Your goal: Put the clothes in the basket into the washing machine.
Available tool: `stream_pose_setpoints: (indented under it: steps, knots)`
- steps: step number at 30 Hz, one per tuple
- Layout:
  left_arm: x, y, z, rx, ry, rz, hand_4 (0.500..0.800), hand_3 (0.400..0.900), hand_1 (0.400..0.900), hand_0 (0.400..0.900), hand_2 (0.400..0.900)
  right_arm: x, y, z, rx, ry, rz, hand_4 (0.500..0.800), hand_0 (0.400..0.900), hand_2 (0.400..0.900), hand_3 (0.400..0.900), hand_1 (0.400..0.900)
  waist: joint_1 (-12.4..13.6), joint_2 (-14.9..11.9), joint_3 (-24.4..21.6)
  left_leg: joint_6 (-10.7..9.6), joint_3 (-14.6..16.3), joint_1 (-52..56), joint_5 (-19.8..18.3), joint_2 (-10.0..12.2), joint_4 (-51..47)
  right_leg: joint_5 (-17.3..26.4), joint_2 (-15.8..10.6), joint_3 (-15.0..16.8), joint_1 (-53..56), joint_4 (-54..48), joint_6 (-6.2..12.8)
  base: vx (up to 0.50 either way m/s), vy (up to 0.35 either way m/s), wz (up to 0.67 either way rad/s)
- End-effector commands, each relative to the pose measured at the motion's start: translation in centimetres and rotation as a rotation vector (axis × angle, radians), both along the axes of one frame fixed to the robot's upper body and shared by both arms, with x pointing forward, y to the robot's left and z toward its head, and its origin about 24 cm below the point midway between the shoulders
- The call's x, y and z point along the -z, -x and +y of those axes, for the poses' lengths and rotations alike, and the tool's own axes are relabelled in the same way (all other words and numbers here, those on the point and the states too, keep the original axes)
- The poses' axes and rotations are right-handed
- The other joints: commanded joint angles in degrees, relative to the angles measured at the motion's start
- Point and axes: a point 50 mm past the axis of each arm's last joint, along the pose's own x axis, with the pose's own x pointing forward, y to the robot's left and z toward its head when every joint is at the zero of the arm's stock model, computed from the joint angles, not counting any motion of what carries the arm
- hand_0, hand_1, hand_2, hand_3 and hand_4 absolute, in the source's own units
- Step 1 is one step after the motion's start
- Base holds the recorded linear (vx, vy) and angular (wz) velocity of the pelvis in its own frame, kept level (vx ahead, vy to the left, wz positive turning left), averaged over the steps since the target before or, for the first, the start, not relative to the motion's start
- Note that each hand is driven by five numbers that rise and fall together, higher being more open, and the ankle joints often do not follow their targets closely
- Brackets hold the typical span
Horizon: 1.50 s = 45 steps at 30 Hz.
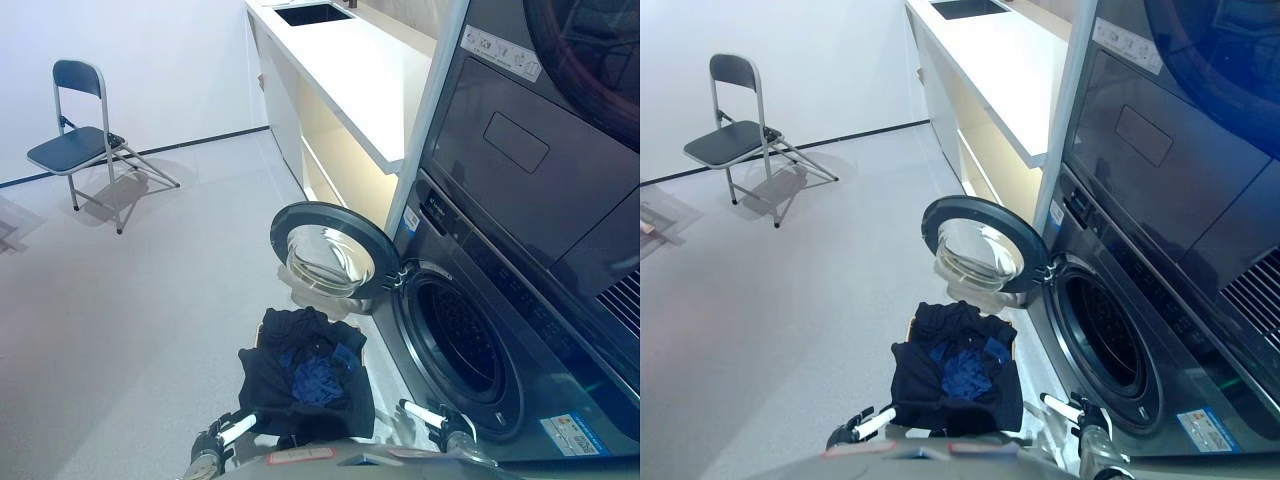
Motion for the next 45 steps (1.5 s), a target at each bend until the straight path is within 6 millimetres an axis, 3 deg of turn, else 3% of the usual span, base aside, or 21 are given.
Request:
stream_pose_setpoints:
  steps: [1, 16, 25, 27, 30, 31, 39, 45]
  knots:
    - [-0.4, -1.6, 1.3, -0.042, -0.045, -0.036, 0.8, 0.9, 0.9, 0.9, 0.9, -0.6, -2.5, 0.1, -0.037, 0.017, -0.072, 0.8, 0.9, 0.9, 0.9, 0.9, 0.3, -2.8, 0.0, -0.7, -0.9, 2.3, -6.8, 0.0, 0.7, 5.0, -5.0, 0.7, -3.7, -0.1, 5.58, 0.0, 0.0, 0.0]
    - [-0.4, -1.1, 1.8, -0.054, -0.064, -0.014, 0.8, 0.9, 0.9, 0.9, 0.9, -0.6, -2.6, 0.3, -0.038, 0.016, -0.074, 0.8, 0.9, 0.9, 0.9, 0.9, 0.2, -2.9, -0.1, -0.7, -0.8, 2.1, -6.9, 0.0, 0.7, 5.1, -4.9, 0.8, -3.9, -0.1, 5.6, 0.0, 0.0, 0.0]
    - [-0.7, -2.1, 2.2, -0.123, -0.062, -0.07, 0.8, 0.9, 0.9, 0.9, 0.9, -1.0, -3.7, 0.2, -0.034, 0.029, -0.11, 0.8, 0.9, 0.9, 0.9, 0.9, 0.2, -3.0, 0.9, -0.7, -1.2, 0.8, -6.5, -0.1, 0.6, 5.4, -4.9, 0.7, -5.3, 0.0, 5.6, 0.0, 0.0, 0.0]
    - [-1.0, -2.9, 2.4, -0.159, -0.067, -0.116, 0.8, 0.9, 0.9, 0.9, 0.9, -1.5, -5.0, 0.3, -0.074, 0.049, -0.156, 0.8, 0.9, 0.9, 0.9, 0.9, 0.4, -3.1, 1.5, -0.7, -1.3, 0.0, -6.3, -0.1, 0.7, 5.5, -4.9, 0.6, -6.0, 0.2, 5.58, -0.04, -0.003, 0.05]
    - [-1.8, -5.0, 2.5, -0.185, -0.077, -0.216, 0.8, 0.9, 0.9, 0.9, 0.9, -3.4, -8.8, 0.7, -0.201, 0.109, -0.29, 0.8, 0.9, 0.9, 0.9, 0.9, 0.9, -3.5, 3.4, -0.7, -1.8, -1.9, -5.7, -0.2, 1.2, 6.0, -5.0, 0.4, -7.8, 0.7, 5.47, -0.1, -0.014, 0.09]
    - [-2.3, -6.1, 2.5, -0.188, -0.083, -0.27, 0.8, 0.9, 0.9, 0.9, 0.9, -4.6, -10.6, 1.1, -0.282, 0.147, -0.361, 0.8, 0.9, 0.9, 0.9, 0.9, 1.1, -3.7, 4.5, -0.6, -2.1, -3.0, -5.5, -0.3, 1.7, 6.1, -5.0, 0.2, -8.7, 1.1, 5.35, -0.12, -0.016, 0.09]
    - [-6.9, -13.0, 1.3, -0.158, -0.066, -0.64, 0.8, 0.9, 0.9, 0.9, 0.9, -12.4, -19.8, 3.0, -0.593, 0.389, -0.687, 0.8, 0.9, 0.9, 0.9, 0.9, 3.3, -4.5, 12.9, -0.3, -4.6, -14.1, -5.0, -0.6, 8.6, 5.1, -5.8, -1.3, -18.8, 8.2, 4.48, -0.16, -0.022, 0.17]
    - [-10.8, -16.6, 0.0, -0.103, -0.032, -0.866, 0.8, 0.9, 0.9, 0.9, 0.9, -17.5, -24.3, 5.4, -0.839, 0.597, -0.826, 0.8, 0.9, 0.9, 0.9, 0.9, 5.8, -4.9, 17.4, -0.7, -6.3, -22.7, -3.9, -0.7, 12.3, 4.5, -6.2, -2.6, -27.0, 13.0, 3.8, -0.13, -0.025, 0.19]
